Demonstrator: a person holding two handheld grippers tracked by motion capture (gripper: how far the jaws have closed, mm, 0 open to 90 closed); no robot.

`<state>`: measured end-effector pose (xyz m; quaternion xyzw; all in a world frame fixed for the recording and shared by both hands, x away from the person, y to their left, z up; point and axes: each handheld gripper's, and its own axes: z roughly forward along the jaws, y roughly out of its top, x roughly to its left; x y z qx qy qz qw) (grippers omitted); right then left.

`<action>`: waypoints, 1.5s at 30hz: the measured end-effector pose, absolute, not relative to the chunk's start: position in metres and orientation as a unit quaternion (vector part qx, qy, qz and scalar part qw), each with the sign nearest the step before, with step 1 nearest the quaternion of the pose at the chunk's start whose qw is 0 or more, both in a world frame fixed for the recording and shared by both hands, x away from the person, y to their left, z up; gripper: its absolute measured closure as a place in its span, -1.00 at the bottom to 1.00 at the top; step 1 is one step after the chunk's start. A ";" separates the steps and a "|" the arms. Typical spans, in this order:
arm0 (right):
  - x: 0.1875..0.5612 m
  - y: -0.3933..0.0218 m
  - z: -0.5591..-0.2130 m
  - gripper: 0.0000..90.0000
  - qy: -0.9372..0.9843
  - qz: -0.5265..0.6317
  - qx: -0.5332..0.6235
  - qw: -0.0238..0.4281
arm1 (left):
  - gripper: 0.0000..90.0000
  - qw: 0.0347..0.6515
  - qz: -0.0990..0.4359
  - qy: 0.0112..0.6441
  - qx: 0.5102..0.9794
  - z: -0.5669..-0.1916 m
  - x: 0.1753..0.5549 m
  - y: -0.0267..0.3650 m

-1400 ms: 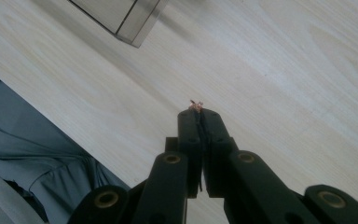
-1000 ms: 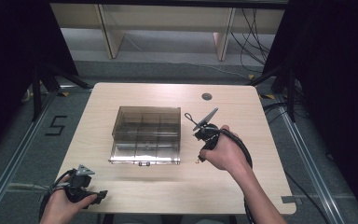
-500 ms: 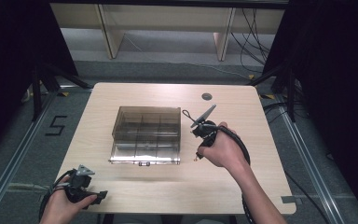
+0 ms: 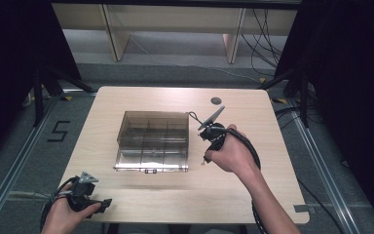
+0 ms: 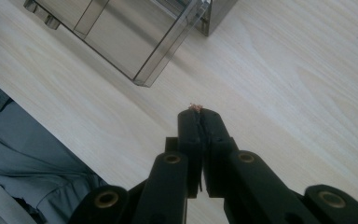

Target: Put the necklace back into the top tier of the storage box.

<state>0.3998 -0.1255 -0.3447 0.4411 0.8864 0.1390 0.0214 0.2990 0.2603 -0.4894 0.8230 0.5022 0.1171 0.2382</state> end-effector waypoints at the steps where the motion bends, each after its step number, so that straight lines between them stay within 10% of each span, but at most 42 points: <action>1: 0.400 -0.125 -0.345 0.96 0.885 0.140 0.442 0.024 | -0.53 0.240 0.117 0.504 0.821 -0.490 0.299 0.260; 45: 0.408 -0.099 -0.334 0.96 0.896 0.161 0.412 0.033 | -0.54 0.238 0.111 0.499 0.826 -0.491 0.299 0.260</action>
